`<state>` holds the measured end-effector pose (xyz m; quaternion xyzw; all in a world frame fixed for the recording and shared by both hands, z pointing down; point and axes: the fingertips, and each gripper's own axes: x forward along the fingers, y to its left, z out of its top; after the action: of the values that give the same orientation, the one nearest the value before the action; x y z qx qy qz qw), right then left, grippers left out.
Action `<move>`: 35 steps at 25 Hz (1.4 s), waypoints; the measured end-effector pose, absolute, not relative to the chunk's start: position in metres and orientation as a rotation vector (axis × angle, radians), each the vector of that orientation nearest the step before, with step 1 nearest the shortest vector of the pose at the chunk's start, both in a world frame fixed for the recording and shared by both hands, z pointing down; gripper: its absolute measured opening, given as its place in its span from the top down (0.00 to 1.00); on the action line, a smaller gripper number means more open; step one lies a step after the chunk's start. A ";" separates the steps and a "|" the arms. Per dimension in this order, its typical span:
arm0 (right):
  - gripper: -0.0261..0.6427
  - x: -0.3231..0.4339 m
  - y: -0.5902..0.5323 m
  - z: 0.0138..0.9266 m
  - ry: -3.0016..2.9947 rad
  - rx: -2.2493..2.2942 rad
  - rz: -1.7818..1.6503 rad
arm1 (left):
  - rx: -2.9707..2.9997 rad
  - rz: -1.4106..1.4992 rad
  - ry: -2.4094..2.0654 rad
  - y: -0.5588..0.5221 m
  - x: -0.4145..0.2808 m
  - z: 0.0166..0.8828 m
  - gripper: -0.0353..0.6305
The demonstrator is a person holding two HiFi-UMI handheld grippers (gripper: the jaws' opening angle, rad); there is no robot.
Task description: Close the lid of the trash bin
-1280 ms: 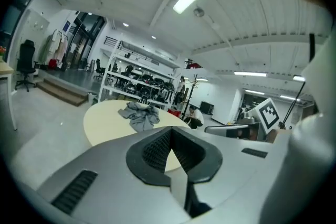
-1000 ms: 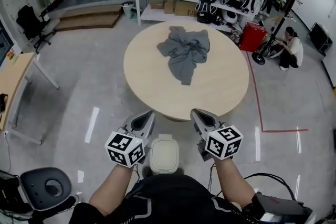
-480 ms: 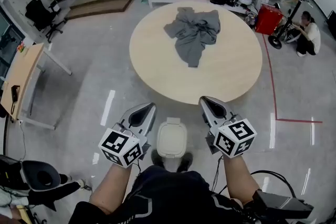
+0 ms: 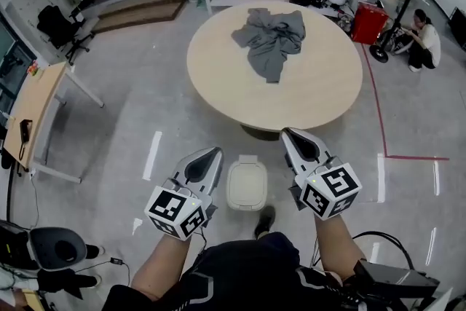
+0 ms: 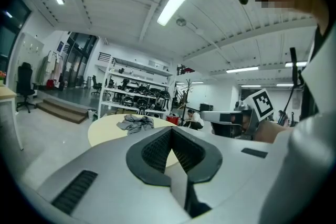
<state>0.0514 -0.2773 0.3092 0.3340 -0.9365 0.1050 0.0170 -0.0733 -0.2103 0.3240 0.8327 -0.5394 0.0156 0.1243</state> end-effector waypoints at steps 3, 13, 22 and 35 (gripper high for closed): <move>0.94 0.037 -0.235 0.307 -2.898 1.060 0.295 | 2.477 0.018 -1.513 -0.171 -0.075 0.324 0.95; 0.94 0.012 -0.084 0.313 -2.825 1.190 0.332 | 2.551 -0.081 -1.401 -0.042 -0.124 0.312 0.95; 0.94 0.031 0.011 0.290 -2.826 1.212 0.268 | 2.611 -0.069 -1.367 0.041 -0.103 0.292 0.95; 0.94 0.164 0.157 0.302 -2.887 1.203 0.290 | 2.568 0.015 -1.421 0.190 0.025 0.305 0.95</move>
<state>0.1641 0.1566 0.3017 0.3830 -0.9191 0.0922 0.0004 0.0249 0.1895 0.3054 0.8703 -0.4817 0.0052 0.1031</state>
